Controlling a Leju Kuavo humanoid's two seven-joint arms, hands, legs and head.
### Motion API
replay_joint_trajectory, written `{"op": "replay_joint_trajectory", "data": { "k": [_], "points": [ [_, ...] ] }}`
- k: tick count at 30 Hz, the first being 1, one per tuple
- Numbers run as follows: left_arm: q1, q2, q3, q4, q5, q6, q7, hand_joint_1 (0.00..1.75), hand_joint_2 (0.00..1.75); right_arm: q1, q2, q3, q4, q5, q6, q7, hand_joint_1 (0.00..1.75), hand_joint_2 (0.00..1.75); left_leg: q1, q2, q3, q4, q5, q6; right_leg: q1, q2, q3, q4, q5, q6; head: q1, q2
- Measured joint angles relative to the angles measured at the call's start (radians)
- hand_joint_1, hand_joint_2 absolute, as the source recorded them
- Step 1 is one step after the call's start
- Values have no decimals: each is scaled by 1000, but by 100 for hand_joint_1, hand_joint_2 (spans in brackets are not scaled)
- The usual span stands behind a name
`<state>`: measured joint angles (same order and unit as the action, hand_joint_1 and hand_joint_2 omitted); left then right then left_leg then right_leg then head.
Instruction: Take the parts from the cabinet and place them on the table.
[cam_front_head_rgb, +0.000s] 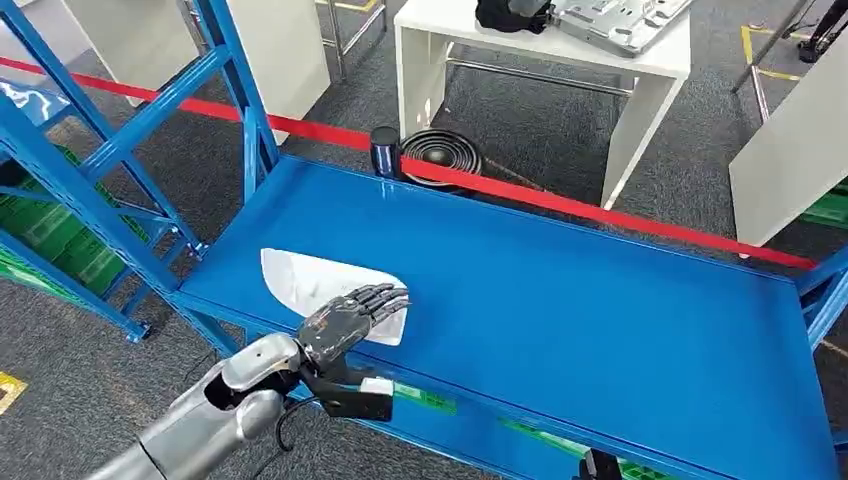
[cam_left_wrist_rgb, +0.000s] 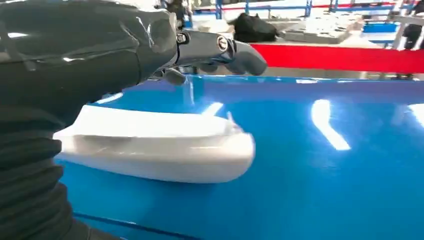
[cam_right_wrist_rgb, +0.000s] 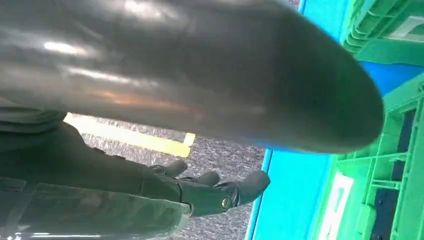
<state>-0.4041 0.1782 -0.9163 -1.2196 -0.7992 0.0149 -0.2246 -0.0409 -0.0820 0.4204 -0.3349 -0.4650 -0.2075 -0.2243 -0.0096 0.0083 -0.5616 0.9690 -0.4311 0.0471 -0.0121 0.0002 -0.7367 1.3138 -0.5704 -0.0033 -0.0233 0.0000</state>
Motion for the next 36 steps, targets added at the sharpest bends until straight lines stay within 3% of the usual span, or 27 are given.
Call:
{"op": "replay_joint_trajectory", "data": {
  "k": [1, 2, 4, 5, 6, 7, 9, 10, 11, 12, 13, 22, 23, 24, 25, 26, 27, 28, 29, 30, 31, 32, 33, 35, 36],
  "points": [
    [6, 0, 0, -6, -18, 9, 16, 0, 175, 1, 0, 0, 0, 0, -1, 1, 0, 0, 0, 0, 0, 0, 0, 0, -3, 0, -8, 14, 3, 8, 0, 0],
    [11, 0, 0, -15, -37, 18, 31, 0, 175, 2, -1, 0, 0, 1, -2, 1, 0, 0, 1, -1, 1, 2, -1, -1, -7, 0, 11, -25, 24, 20, 0, 0],
    [14, 0, 0, -33, -68, 32, 55, 0, 175, 1, -2, 0, 0, 2, -3, 1, 0, 0, 5, -4, 0, 12, -7, -10, -16, -2, 104, -213, 100, 45, 0, 0],
    [15, 0, 1, -42, -82, 35, 65, 0, 175, 1, -3, 0, 0, 2, -4, 1, 0, 0, 3, -5, -3, 22, -13, -19, -20, -5, 144, -294, 121, 48, 2, 0],
    [16, 2, 2, -49, -91, 39, 73, 0, 175, -1, -2, 0, 0, 4, -4, 1, 0, 0, -5, -6, -10, 32, -20, -27, -13, -1, 150, -297, 117, 32, 5, 0],
    [19, 3, 2, -55, -94, 38, 74, 0, 175, -1, -2, 0, 0, 6, -4, 1, 0, 0, -4, -6, -13, 33, -19, -28, -15, -1, 146, -296, 118, 20, 1, 0],
    [26, 6, 5, -70, -94, 33, 79, 0, 175, 0, -1, 0, 0, 11, -5, 3, 0, 0, 1, -5, -13, 31, -16, -34, -8, 0, 143, -296, 120, 10, 2, 0],
    [28, 7, 8, -76, -93, 26, 80, 0, 175, -1, 0, 0, 0, 12, -5, 3, 0, 0, 2, -5, -14, 35, -21, -38, -18, 1, 145, -299, 124, 3, 3, 0],
    [30, 10, 14, -82, -89, 17, 80, 0, 175, -2, 1, 0, -1, 15, -5, 5, 0, 0, 4, -8, -26, 52, -36, -47, -19, 1, 147, -300, 124, 1, 2, 0],
    [31, 12, 19, -87, -84, 9, 80, 0, 175, -4, 0, 0, -1, 17, -5, 6, 0, 0, 7, -8, -47, 105, -70, -54, -19, 1, 148, -300, 123, -7, -4, 0],
    [32, 13, 22, -90, -79, 5, 80, 0, 175, -6, 0, 0, -1, 17, -6, 6, 0, 0, 11, -8, -79, 170, -103, -58, -19, 1, 147, -300, 123, -8, -3, 0],
    [32, 13, 22, -90, -77, 4, 80, 0, 175, -6, 0, 0, -1, 17, -6, 6, 0, 0, 12, -8, -89, 191, -113, -59, -19, 1, 147, -300, 123, -8, -3, 0],
    [43, 16, 27, -91, -69, -7, 80, 0, 175, -7, 0, 0, -1, 18, -6, 8, 0, 0, 16, -8, -162, 342, -166, -64, -17, 1, 146, -300, 123, -8, -3, 0],
    [45, 16, 27, -91, -68, -8, 80, 0, 175, -7, 0, 0, -1, 18, -6, 8, 0, 0, 17, -8, -167, 352, -166, -65, -17, 1, 146, -300, 123, -8, -4, 0],
    [50, 17, 30, -92, -51, -24, 80, 0, 175, -8, 0, 0, -1, 20, -6, 12, 0, 0, 19, -8, -144, 297, -115, -61, -16, 2, 148, -300, 122, -8, -4, 0],
    [50, 21, 40, -103, -42, -45, 80, 0, 175, -11, 0, 0, -6, 26, -6, 18, 0, 0, 16, -10, -26, 66, -11, -44, -14, 4, 152, -300, 123, -7, -4, 0],
    [50, 24, 44, -116, -48, -68, 91, 0, 175, -18, 3, 0, -8, 29, -6, 19, 0, 0, 4, -9, -14, 38, -25, -39, -13, 4, 143, -302, 128, 7, -3, 0],
    [43, 28, 44, -136, -75, -78, 114, 0, 175, -18, 3, -1, -11, 34, -8, 20, 0, 0, 11, -6, 1, 2, 0, -11, -11, 2, 115, -248, 93, 14, 0, 0],
    [44, 27, 42, -143, -84, -85, 121, 0, 175, -19, 1, -2, -12, 35, -9, 21, 0, 0, 8, -6, -3, 2, 1, -9, -11, 2, 51, -111, 35, 7, 1, 0],
    [46, 29, 39, -144, -92, -87, 124, 0, 175, -18, -1, -2, -13, 36, -10, 22, 0, 0, 6, -7, -5, 2, 2, -9, -11, 2, 15, -33, 9, 6, 0, 0],
    [49, 29, 38, -145, -98, -90, 129, 0, 175, -16, -1, -2, -13, 39, -10, 25, 0, 0, 4, -7, -6, 3, 2, -8, -12, 2, -7, 13, 0, 11, 1, 0],
    [50, 31, 36, -148, -105, -95, 133, 0, 175, -14, -2, -3, -14, 42, -11, 26, 0, 0, 3, -7, -5, 3, 2, -8, -12, 2, -1, -1, 11, 17, 0, 0],
    [50, 33, 34, -151, -112, -97, 136, 0, 175, -14, -2, -3, -15, 45, -12, 27, 0, 0, 3, -8, -5, 5, 2, -9, -12, 2, 28, -57, 37, 26, 0, 0],
    [50, 33, 31, -159, -123, -99, 146, 0, 175, -15, -3, -6, -18, 52, -14, 30, 0, 0, 3, -9, -6, 15, -3, -15, -13, -1, 127, -251, 109, 40, 1, 0],
    [50, 34, 31, -163, -129, -99, 150, 0, 175, -17, -4, -9, -19, 54, -14, 33, 0, 0, -1, -10, -10, 22, -8, -21, -11, -3, 150, -306, 113, 30, 1, 0]
  ]
}}
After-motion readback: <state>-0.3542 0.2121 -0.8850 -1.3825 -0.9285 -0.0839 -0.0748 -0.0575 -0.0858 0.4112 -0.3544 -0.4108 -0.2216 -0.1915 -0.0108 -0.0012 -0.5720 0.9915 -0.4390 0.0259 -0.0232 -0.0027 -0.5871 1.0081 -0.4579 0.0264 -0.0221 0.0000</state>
